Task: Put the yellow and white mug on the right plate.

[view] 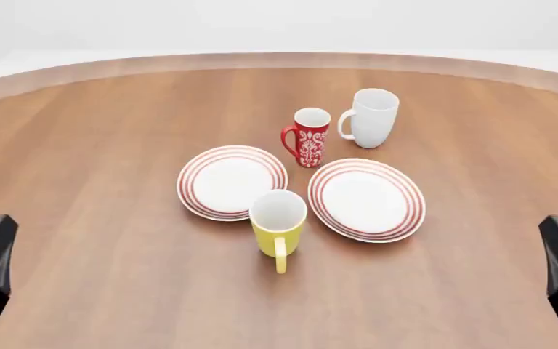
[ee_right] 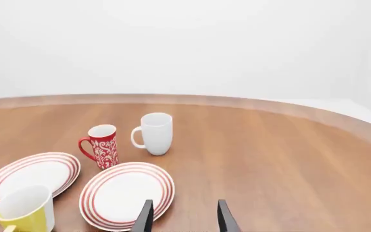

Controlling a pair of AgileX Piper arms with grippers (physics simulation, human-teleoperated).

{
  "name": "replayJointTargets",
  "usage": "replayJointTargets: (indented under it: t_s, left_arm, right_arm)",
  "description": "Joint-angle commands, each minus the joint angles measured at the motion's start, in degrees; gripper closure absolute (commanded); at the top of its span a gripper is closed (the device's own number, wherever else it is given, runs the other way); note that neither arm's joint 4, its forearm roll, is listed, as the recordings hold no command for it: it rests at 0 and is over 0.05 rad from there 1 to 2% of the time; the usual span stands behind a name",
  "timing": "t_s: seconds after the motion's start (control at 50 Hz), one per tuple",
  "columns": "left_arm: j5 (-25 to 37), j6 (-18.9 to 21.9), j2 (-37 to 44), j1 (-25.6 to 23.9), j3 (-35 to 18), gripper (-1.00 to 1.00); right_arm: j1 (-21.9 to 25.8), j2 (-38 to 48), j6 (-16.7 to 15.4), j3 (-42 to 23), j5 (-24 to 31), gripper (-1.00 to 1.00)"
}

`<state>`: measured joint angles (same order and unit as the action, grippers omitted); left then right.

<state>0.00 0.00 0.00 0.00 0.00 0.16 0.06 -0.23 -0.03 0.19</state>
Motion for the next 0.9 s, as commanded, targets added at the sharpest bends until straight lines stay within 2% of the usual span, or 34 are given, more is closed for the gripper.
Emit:
replayJointTargets:
  t_s: [0.02, 0.2, 0.24, 0.28, 0.32, 0.4, 0.5, 0.56, 0.58, 0.6, 0.66, 0.72, 0.8, 0.84, 0.86, 0.9]
  left_arm:
    - [0.00, 0.00, 0.00, 0.00, 0.00, -1.00]
    - [0.00, 0.00, 0.00, 0.00, 0.00, -1.00]
    - [0.00, 0.00, 0.00, 0.00, 0.00, -1.00]
    - [0.00, 0.00, 0.00, 0.00, 0.00, -1.00]
    - [0.00, 0.00, 0.00, 0.00, 0.00, -1.00]
    - [0.00, 0.00, 0.00, 0.00, 0.00, -1.00]
    - [0.00, 0.00, 0.00, 0.00, 0.00, -1.00]
    - [0.00, 0.00, 0.00, 0.00, 0.00, -1.00]
    - [0.00, 0.00, 0.00, 0.00, 0.00, -1.00]
    - [0.00, 0.00, 0.00, 0.00, 0.00, -1.00]
    - [0.00, 0.00, 0.00, 0.00, 0.00, -1.00]
    - [0.00, 0.00, 0.00, 0.00, 0.00, -1.00]
    - [0.00, 0.00, 0.00, 0.00, 0.00, -1.00]
    - [0.00, 0.00, 0.00, 0.00, 0.00, -1.00]
    - [0.00, 0.00, 0.00, 0.00, 0.00, -1.00]
    - [0.00, 0.00, 0.00, 0.00, 0.00, -1.00]
  right_arm:
    - [0.35, 0.10, -0.42, -0.07, 0.48, -1.00]
    - [0.26, -0.05, -0.82, -0.63, 0.11, -1.00]
    - [-0.96, -0.03, -1.20, -1.60, -0.22, -1.00]
    - [-0.42, -0.04, -3.38, -2.47, -0.30, -1.00]
    - [-0.21, -0.05, -3.27, -3.50, 0.84, -1.00]
    - [2.35, -0.05, -4.70, -4.59, 3.05, -1.00]
    - [2.93, 0.12, -1.17, -7.08, 8.50, -1.00]
    - [4.65, 0.29, -1.84, -8.51, 9.99, -1.00]
    - [6.58, 2.87, -0.20, -8.69, 9.84, -1.00]
    - [7.92, 4.80, -2.21, -9.00, 9.26, -1.00]
    - [9.30, 5.33, -1.36, -10.88, 10.96, -1.00]
    - [11.12, 6.07, -2.25, -12.42, 12.32, -1.00]
    - [11.32, 6.97, -1.88, -13.75, 12.86, -1.00]
    - [12.03, 7.04, -6.45, -14.31, 13.85, -1.00]
    - [11.77, 7.29, -4.46, -15.15, 14.66, -1.00]
    - [12.49, 7.71, -4.64, -16.55, 15.88, -1.00]
